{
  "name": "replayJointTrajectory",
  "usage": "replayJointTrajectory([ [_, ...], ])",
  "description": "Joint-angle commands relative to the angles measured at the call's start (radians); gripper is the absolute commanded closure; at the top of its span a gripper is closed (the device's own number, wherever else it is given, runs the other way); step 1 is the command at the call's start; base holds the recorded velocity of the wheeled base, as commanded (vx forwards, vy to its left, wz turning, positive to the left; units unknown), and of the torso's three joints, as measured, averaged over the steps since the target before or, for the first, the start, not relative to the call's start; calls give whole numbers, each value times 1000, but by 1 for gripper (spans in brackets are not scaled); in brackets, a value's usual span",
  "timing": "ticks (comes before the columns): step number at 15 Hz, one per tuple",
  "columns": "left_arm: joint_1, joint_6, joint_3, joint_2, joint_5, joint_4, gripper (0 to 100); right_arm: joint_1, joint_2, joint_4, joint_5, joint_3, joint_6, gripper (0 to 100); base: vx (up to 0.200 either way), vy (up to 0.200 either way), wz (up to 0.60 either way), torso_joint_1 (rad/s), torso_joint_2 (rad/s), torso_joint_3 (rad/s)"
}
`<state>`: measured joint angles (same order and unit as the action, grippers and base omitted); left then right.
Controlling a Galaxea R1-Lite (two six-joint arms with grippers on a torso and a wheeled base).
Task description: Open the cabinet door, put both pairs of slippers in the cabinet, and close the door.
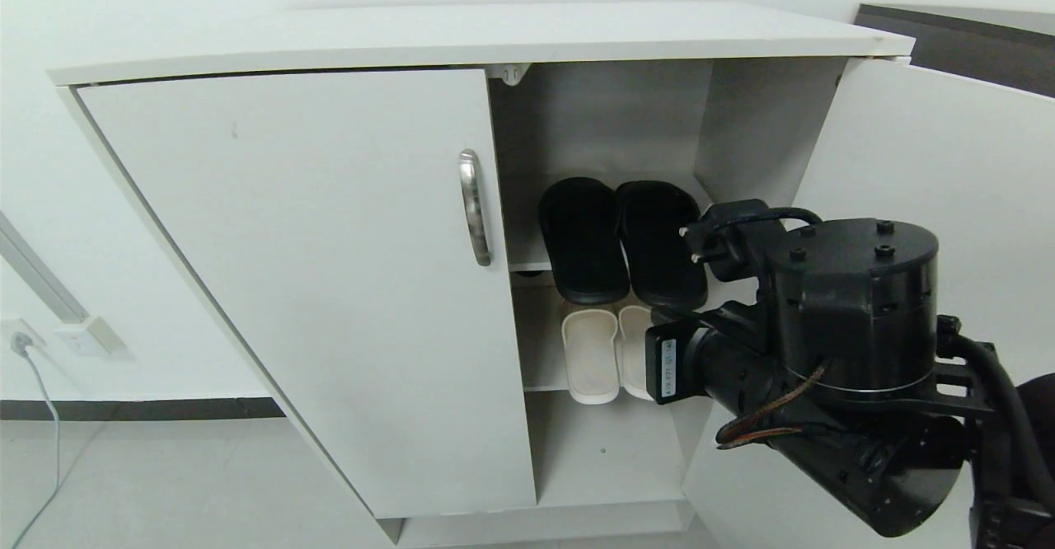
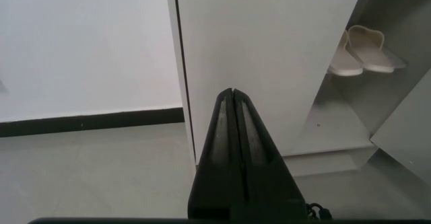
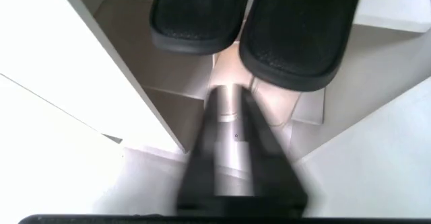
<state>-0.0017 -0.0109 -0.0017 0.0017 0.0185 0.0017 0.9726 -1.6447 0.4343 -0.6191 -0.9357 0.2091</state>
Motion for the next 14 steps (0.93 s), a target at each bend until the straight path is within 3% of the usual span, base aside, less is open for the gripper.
replayJointTrajectory([
  [1,0,0,0,0,0,0,100,3,-18,1,-2,6,1,100,0,0,0,0,0,0],
  [11,0,-1,0,0,0,0,100,3,-52,31,-10,20,1,100,0,0,0,0,0,0],
  [14,0,0,0,0,0,0,100,3,-53,46,-11,25,1,100,-200,0,0,7,2,-1],
])
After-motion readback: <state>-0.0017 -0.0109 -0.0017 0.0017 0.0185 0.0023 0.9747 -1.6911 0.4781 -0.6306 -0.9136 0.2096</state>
